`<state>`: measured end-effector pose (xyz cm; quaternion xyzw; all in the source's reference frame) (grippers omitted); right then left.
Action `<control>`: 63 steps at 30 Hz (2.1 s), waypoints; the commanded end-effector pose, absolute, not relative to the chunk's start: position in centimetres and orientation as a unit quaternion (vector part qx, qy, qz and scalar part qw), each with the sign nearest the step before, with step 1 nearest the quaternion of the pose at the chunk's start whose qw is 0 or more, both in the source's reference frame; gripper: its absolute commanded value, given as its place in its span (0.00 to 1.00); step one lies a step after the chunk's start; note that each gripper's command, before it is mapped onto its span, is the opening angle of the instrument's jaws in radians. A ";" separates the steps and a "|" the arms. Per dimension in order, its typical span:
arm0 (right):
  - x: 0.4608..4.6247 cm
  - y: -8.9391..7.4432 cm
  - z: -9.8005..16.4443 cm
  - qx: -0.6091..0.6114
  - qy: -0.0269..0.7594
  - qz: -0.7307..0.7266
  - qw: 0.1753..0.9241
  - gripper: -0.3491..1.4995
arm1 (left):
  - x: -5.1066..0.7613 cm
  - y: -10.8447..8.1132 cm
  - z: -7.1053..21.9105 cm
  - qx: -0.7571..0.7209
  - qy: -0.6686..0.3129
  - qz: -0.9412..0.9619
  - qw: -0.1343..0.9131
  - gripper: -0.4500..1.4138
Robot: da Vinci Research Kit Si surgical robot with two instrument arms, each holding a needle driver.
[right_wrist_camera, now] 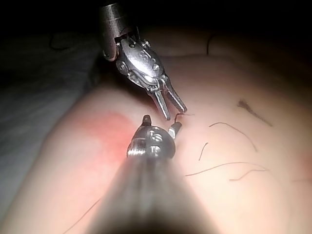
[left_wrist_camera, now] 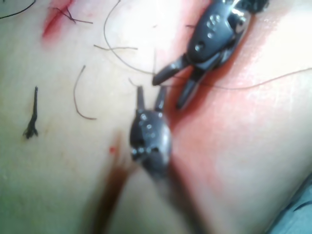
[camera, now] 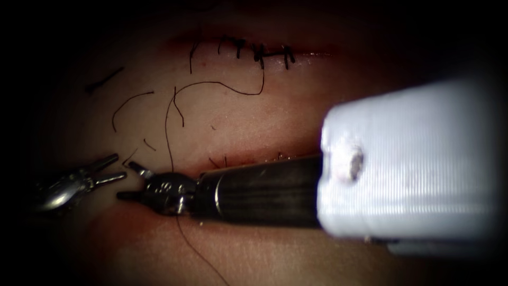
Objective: Wound Closure
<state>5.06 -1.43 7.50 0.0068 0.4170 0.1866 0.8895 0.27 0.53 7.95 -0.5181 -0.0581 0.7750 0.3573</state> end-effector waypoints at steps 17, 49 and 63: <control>5.04 -1.5 7.5 0.006 0.417 0.182 0.890 0.97 | 0.30 0.5 8.1 -0.510 -0.041 0.789 0.340 0.00; 3.63 -2.1 7.2 -0.013 0.394 0.177 0.902 0.98 | 0.46 0.3 8.9 -0.473 -0.047 0.826 0.304 0.99; 3.67 -2.2 7.2 -0.008 0.388 0.179 0.904 0.99 | 0.38 -0.4 9.4 -0.391 -0.037 0.893 0.218 0.99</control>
